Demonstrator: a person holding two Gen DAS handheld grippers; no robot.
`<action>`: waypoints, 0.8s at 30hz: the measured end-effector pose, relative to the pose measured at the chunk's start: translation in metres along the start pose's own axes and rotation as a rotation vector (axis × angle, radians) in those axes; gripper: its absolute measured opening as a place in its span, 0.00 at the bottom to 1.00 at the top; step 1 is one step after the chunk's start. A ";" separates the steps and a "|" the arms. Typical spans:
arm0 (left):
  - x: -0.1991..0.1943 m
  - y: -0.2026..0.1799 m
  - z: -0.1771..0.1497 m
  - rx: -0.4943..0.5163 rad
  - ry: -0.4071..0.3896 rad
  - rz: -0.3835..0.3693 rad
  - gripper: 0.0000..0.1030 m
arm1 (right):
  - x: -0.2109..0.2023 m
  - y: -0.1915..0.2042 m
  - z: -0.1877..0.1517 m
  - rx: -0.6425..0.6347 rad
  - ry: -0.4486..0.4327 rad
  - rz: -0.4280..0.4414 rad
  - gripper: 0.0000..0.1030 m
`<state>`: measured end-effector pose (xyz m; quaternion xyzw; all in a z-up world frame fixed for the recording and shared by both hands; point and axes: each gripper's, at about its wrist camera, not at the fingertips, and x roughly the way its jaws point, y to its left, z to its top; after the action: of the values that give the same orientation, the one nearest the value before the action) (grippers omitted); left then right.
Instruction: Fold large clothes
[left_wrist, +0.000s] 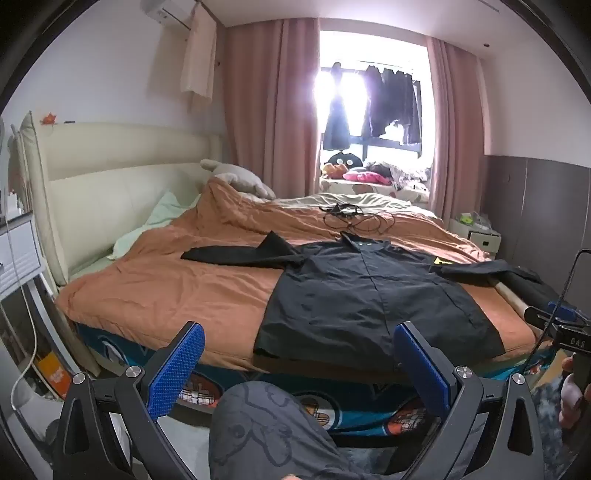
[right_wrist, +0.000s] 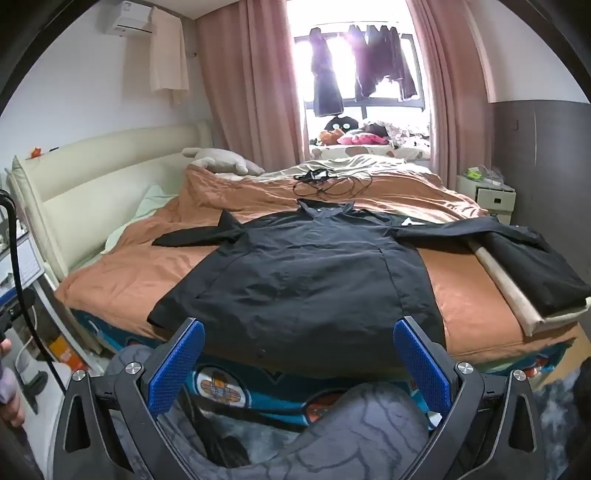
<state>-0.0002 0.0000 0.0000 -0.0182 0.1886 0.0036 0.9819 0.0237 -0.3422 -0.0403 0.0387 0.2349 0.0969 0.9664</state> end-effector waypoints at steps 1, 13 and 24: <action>0.000 0.000 0.000 -0.001 -0.005 -0.001 1.00 | 0.000 0.000 0.000 0.002 0.000 0.000 0.99; 0.004 0.000 -0.002 0.003 0.004 0.002 0.99 | 0.001 -0.002 -0.001 0.024 -0.004 0.016 0.99; -0.001 0.000 -0.003 0.008 -0.011 -0.005 1.00 | -0.001 0.007 0.003 0.033 -0.015 0.027 0.99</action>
<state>-0.0021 -0.0005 -0.0021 -0.0147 0.1829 0.0006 0.9830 0.0229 -0.3356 -0.0361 0.0586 0.2289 0.1058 0.9659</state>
